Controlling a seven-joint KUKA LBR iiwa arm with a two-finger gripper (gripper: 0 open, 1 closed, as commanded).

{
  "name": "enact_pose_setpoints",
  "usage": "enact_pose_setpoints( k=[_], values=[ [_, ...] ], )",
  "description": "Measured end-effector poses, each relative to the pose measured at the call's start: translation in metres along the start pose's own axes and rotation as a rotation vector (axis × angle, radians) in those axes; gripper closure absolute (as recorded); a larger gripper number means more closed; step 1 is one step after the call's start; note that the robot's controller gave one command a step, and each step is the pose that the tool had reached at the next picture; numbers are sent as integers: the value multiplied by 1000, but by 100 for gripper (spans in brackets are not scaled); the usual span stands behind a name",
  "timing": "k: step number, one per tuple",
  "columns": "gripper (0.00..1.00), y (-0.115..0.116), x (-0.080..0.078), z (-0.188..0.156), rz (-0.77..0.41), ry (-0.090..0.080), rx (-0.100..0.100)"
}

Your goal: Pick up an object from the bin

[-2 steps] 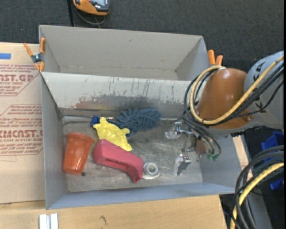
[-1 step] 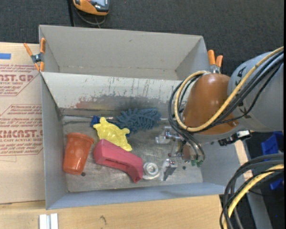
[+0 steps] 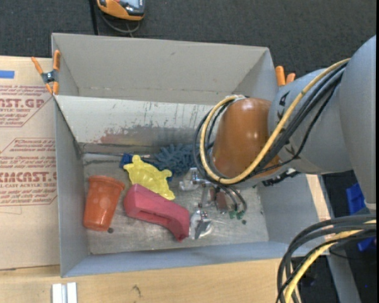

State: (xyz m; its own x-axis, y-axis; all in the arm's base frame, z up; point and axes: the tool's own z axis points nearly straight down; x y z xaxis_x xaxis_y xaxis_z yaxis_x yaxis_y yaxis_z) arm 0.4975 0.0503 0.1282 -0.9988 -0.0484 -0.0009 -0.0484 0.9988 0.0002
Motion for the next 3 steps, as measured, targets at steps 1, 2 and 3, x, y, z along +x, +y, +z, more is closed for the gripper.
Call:
enact_pose_setpoints(
  k=[1,2,3],
  values=[
    [0,42,1,44,155,-4,0],
    [100,88,-6,52,97,-15,-1],
    [100,88,-6,52,97,-15,-1]
  ],
)
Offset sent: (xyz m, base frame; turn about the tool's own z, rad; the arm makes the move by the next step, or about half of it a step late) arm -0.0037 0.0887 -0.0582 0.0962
